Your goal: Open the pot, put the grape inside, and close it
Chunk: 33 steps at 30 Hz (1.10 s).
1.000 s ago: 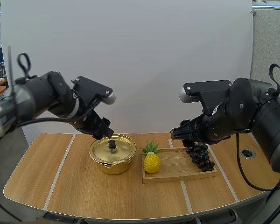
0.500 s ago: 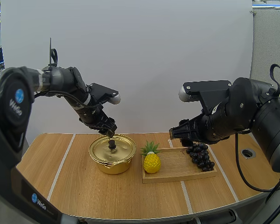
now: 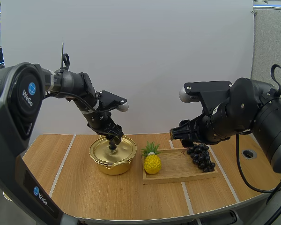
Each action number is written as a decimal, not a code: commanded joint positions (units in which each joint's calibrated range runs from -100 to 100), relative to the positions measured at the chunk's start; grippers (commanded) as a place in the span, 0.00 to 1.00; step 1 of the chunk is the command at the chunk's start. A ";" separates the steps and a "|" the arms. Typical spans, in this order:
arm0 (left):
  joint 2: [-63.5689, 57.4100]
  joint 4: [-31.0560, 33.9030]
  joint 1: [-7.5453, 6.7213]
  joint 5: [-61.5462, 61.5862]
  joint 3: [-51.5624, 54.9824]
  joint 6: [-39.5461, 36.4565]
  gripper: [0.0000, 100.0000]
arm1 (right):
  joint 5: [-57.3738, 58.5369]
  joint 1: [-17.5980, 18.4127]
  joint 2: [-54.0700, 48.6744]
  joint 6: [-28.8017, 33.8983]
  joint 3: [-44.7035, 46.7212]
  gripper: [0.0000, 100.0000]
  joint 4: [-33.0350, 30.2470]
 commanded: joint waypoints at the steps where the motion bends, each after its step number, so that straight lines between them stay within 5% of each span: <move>1: 3.01 0.40 -0.15 -3.88 -0.49 0.20 1.00 | -1.07 -0.20 -0.21 -0.24 -0.51 1.00 -0.19; 18: 7.13 0.40 -0.15 -7.24 -0.59 0.11 0.99 | -1.07 -0.20 -0.21 -0.24 -0.51 1.00 -0.19; 20: 7.13 0.40 -0.15 -6.69 -0.59 0.00 0.63 | -1.07 -0.20 -0.21 -0.24 -0.51 1.00 -0.19; 22: 7.13 0.40 -0.15 -5.89 -0.59 0.00 0.13 | -1.07 -0.20 -0.21 -0.24 -0.51 1.00 -0.19; 23: 7.13 0.40 -0.15 -5.24 -0.59 0.00 0.00 | -1.07 -0.20 -0.21 -0.24 -0.51 1.00 -0.19; 33: 3.17 0.19 -0.15 -0.45 -0.59 -0.10 0.01 | -1.07 -0.20 -0.21 -0.24 -0.51 1.00 -0.19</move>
